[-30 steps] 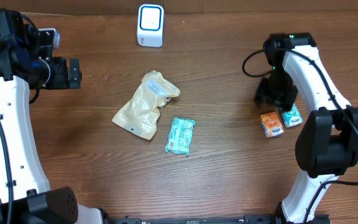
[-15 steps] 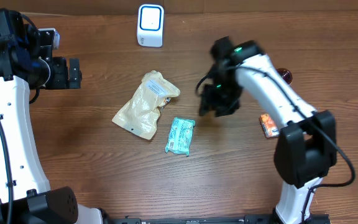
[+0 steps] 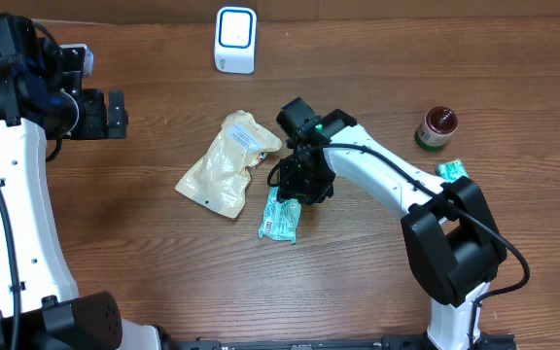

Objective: Scan the item barcode

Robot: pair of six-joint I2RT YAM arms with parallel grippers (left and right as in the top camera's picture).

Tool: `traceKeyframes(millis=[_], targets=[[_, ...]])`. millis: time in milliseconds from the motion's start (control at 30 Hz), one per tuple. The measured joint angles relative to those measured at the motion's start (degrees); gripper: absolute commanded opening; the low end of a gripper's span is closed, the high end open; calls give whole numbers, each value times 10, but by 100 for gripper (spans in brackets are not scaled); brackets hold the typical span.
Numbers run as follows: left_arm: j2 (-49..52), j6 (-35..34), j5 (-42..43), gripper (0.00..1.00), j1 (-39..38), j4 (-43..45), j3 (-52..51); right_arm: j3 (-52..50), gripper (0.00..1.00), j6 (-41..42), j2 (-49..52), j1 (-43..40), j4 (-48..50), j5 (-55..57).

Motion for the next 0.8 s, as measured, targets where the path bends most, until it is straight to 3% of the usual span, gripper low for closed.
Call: traceKeyframes(millis=[267, 433, 633, 800], targets=[[0, 0, 0, 100, 0, 0, 0, -8, 32, 12, 1, 0, 63, 18], [0, 0, 0, 100, 0, 0, 0, -29, 22, 33, 25, -2, 92, 31], [0, 0, 0, 100, 0, 0, 0, -31, 15, 46, 33, -12, 94, 27], [0, 0, 0, 100, 0, 0, 0, 0, 17, 37, 46, -34, 48, 30]])
